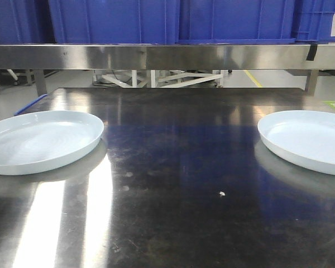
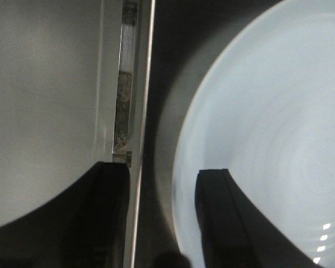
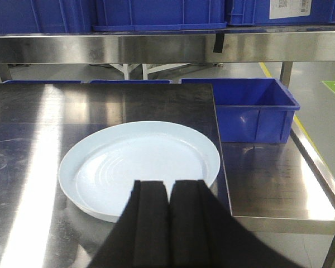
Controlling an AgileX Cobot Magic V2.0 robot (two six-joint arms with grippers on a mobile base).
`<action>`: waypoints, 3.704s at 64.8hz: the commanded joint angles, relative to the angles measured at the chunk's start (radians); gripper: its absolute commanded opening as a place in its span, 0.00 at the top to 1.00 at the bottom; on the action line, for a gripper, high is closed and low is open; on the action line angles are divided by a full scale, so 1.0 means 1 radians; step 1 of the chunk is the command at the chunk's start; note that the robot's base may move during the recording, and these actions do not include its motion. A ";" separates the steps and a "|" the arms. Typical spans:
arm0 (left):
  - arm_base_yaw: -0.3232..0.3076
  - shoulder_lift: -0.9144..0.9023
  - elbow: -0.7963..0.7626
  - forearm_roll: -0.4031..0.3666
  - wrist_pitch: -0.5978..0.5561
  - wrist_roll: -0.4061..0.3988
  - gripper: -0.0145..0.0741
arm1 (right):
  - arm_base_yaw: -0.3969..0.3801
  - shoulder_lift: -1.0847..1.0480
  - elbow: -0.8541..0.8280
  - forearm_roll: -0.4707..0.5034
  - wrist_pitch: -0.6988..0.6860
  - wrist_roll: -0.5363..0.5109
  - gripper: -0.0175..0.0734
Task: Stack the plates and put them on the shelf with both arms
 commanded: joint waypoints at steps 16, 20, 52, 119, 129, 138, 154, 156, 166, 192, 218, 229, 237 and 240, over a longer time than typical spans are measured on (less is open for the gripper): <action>-0.003 -0.017 -0.029 -0.027 -0.035 -0.010 0.43 | -0.005 -0.018 0.002 0.000 -0.088 -0.006 0.75; -0.003 -0.008 -0.029 -0.027 -0.040 -0.010 0.43 | -0.005 -0.018 0.002 0.000 -0.088 -0.006 0.75; -0.007 0.004 -0.058 -0.019 0.012 -0.010 0.74 | -0.005 -0.018 0.002 0.000 -0.088 -0.006 0.75; -0.351 0.029 -0.191 -0.370 -0.134 0.003 0.74 | -0.005 -0.018 0.002 0.000 -0.088 -0.006 0.75; -0.397 0.059 -0.191 -0.363 -0.146 0.003 0.74 | -0.005 -0.018 0.002 0.000 -0.088 -0.006 0.75; -0.414 0.077 -0.191 -0.337 -0.161 0.003 0.68 | -0.005 -0.018 0.002 0.000 -0.088 -0.006 0.75; -0.420 0.066 -0.191 -0.321 -0.152 0.003 0.47 | -0.005 -0.018 0.002 0.000 -0.088 -0.006 0.75; -0.422 0.056 -0.191 -0.316 -0.151 0.003 0.48 | -0.005 -0.018 0.002 0.000 -0.088 -0.006 0.75; -0.429 -0.008 -0.191 -0.229 -0.147 0.003 0.48 | -0.005 -0.018 0.002 0.000 -0.088 -0.006 0.75; -0.452 -0.279 -0.022 0.115 -0.371 0.003 0.74 | -0.005 -0.018 0.002 0.000 -0.088 -0.006 0.75; -0.376 -0.725 0.528 0.155 -0.846 -0.012 0.74 | -0.005 -0.018 0.002 0.000 -0.088 -0.006 0.75; -0.313 -0.940 0.728 0.147 -0.945 -0.014 0.74 | -0.005 -0.018 0.002 0.000 -0.088 -0.006 0.75; -0.289 -1.096 0.856 0.147 -1.030 -0.014 0.74 | -0.005 -0.018 0.002 0.000 -0.088 -0.006 0.75; -0.279 -1.150 0.892 0.149 -1.036 -0.014 0.74 | -0.005 -0.018 0.002 0.000 -0.088 -0.006 0.75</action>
